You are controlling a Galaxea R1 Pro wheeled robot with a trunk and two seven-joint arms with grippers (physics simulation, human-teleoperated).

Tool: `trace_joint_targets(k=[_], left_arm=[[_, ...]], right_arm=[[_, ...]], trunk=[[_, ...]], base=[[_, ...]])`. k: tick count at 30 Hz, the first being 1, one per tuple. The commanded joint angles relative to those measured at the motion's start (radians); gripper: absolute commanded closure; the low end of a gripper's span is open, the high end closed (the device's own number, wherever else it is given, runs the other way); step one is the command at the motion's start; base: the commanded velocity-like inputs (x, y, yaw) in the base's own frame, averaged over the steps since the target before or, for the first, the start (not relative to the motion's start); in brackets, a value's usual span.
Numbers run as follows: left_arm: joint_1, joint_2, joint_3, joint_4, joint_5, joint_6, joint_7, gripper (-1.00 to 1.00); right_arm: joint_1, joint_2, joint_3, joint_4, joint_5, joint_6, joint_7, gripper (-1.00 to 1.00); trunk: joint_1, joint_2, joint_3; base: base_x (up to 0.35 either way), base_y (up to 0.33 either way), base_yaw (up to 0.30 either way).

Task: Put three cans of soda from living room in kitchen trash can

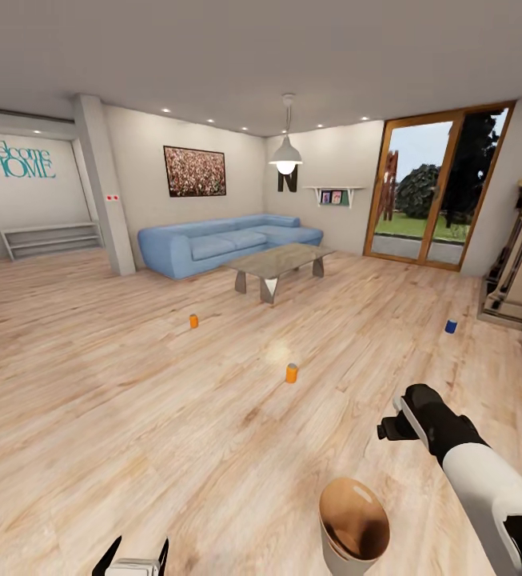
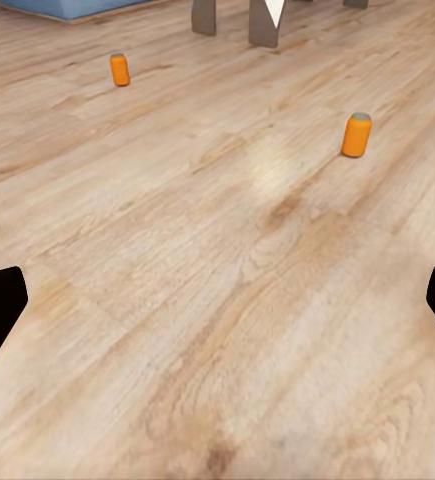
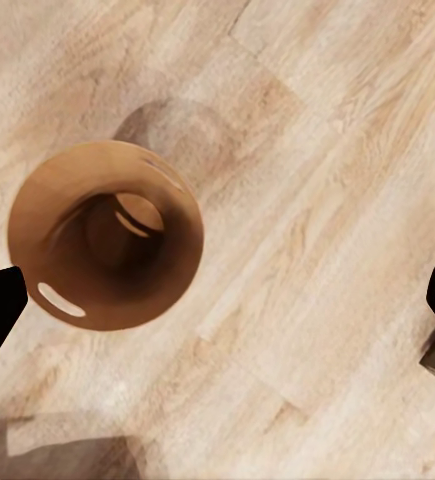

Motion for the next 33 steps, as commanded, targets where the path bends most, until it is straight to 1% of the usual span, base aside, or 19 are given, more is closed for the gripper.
trace_joint_targets(k=[1, 33], left_arm=[[0.0, 0.0, 0.0, 0.0, 0.0, 0.0, 0.0, -1.0], [0.0, 0.0, 0.0, 0.001, 0.0, 0.001, 0.0, -1.0]], right_arm=[[0.0, 0.0, 0.0, 0.0, 0.0, 0.0, 0.0, -1.0], [0.002, 0.001, 0.0, -0.003, 0.0, -0.001, 0.003, -1.0]], trunk=[[0.004, -0.007, -0.003], [0.127, -0.231, -0.103]], base=[[0.0, 0.0, 0.0], [0.0, 0.0, 0.0]])
